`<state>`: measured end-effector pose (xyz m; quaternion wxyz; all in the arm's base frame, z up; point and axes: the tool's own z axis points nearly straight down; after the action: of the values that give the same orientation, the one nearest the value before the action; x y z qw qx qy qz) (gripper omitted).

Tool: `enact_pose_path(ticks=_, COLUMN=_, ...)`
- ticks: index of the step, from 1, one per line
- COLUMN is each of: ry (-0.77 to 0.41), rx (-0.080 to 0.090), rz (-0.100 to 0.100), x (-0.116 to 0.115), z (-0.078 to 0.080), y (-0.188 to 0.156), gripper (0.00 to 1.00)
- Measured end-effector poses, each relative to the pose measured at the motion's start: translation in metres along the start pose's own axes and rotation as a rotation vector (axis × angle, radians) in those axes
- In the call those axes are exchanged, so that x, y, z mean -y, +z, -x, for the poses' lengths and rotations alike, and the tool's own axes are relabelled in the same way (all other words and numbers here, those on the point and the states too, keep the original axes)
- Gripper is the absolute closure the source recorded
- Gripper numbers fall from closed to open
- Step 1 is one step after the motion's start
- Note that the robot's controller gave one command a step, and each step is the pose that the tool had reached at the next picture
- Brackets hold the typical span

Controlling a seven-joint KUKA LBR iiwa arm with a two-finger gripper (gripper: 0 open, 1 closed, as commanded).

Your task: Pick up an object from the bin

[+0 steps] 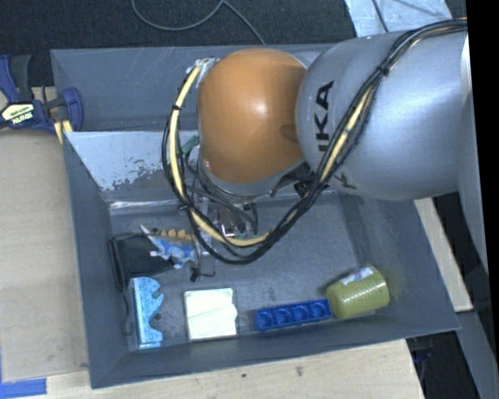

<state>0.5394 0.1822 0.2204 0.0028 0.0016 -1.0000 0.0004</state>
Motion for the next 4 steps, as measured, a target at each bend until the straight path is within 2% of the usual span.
enact_pose_path(ticks=1, ry=0.003, rx=0.008, rz=0.002, x=0.001, z=0.002, y=-0.005, gripper=0.00)
enact_pose_path(ticks=2, ry=0.079, rx=0.014, rz=0.004, x=0.000, z=0.008, y=0.013, gripper=0.00)
enact_pose_path(ticks=3, ry=0.165, rx=0.007, rz=0.002, x=0.010, z=0.009, y=0.055, gripper=0.00)
enact_pose_path(ticks=4, ry=-0.117, rx=0.014, rz=0.002, x=0.011, z=0.019, y=0.093, gripper=0.00)
